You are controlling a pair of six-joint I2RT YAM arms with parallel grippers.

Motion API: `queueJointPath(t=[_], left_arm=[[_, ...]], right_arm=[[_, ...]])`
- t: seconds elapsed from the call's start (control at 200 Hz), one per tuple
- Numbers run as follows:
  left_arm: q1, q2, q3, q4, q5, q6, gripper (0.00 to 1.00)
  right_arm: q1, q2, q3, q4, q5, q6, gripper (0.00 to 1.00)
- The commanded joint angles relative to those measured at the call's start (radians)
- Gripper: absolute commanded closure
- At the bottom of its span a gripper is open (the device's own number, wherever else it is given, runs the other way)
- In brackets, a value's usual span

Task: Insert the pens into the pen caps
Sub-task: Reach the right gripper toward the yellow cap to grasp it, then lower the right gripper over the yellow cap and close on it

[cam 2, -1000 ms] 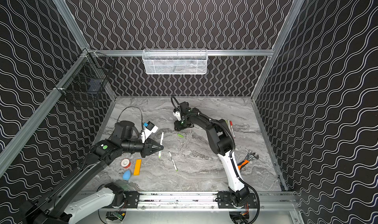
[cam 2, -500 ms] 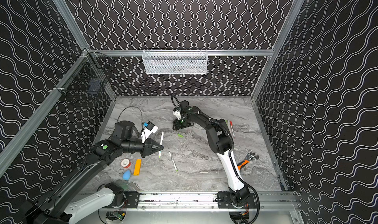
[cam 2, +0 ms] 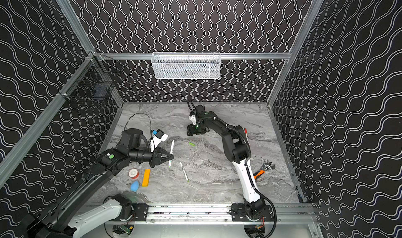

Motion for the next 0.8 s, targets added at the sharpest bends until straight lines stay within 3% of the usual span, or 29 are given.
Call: queueJointPath(t=[0.0,0.39,0.796], left_arm=[[0.004,0.008,0.007,0.028,0.013,0.013,1.00],[0.009,-0.013,0.003,0.015,-0.002,0.013,1.00],[0.007,-0.005,0.003,0.021,0.004,0.013,1.00]], right_arm=[[-0.001,-0.085,-0.058,0.106,-0.077,0.022,0.30],[-0.023,0.096,0.196,0.010,-0.119,-0.010,0.29],[-0.012,0.147,0.222,-0.043,-0.164,-0.084,0.28]])
